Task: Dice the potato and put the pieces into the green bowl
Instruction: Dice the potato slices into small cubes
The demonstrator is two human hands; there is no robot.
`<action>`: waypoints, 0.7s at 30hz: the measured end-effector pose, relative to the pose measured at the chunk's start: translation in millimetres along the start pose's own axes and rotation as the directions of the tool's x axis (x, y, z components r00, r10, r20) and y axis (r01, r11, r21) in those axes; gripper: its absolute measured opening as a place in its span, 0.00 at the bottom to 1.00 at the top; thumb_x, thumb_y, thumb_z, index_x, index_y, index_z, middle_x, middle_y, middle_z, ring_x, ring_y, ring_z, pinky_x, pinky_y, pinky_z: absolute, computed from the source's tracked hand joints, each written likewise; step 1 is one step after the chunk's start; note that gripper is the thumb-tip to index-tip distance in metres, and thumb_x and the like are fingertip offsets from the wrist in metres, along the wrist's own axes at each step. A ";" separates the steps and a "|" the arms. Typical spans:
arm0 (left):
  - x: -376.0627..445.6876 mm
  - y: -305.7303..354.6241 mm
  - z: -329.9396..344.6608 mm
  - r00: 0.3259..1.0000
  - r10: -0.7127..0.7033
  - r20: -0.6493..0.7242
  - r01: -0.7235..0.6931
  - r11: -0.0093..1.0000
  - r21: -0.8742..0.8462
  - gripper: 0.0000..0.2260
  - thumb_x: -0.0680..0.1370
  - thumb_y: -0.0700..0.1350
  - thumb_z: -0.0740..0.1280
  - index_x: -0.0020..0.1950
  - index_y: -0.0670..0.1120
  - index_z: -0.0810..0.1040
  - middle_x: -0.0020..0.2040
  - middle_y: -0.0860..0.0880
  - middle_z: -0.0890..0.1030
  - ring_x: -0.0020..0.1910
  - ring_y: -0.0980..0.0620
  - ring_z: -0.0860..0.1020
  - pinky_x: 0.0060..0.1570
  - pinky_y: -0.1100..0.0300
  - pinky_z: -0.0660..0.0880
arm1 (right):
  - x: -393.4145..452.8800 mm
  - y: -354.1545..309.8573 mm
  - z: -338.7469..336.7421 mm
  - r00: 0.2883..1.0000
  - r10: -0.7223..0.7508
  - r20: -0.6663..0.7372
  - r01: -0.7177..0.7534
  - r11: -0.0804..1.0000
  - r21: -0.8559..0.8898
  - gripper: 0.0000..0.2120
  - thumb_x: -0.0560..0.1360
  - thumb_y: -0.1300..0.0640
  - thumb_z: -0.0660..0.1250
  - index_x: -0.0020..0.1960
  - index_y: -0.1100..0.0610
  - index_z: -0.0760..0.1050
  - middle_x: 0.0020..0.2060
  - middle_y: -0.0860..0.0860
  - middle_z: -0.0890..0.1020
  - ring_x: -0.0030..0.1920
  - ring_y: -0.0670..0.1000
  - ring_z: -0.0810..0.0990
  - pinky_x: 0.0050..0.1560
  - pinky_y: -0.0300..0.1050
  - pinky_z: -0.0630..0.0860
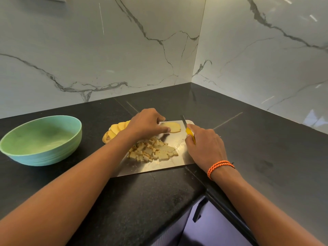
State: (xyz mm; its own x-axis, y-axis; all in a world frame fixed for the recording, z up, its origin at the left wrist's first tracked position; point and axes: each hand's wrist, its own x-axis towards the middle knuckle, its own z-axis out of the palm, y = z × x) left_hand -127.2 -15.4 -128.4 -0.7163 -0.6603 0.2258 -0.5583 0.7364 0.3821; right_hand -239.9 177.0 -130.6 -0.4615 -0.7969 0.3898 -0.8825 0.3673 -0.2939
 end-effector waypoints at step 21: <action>-4.8 15.4 19.9 0.992 -0.031 -0.124 0.044 0.993 0.107 0.24 0.76 0.67 0.72 0.63 0.51 0.85 0.58 0.56 0.80 0.58 0.53 0.76 0.50 0.51 0.77 | -12.2 -10.8 -6.1 0.989 -0.062 0.136 0.065 0.998 -0.023 0.17 0.82 0.52 0.59 0.68 0.53 0.76 0.55 0.57 0.82 0.53 0.61 0.80 0.53 0.56 0.79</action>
State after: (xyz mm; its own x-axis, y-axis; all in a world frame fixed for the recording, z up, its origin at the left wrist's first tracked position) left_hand -140.7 2.1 -141.5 -0.6412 -0.6960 0.3231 -0.6313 0.7179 0.2935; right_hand -225.3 185.6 -126.9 -0.3896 -0.8759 0.2846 -0.9125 0.3254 -0.2477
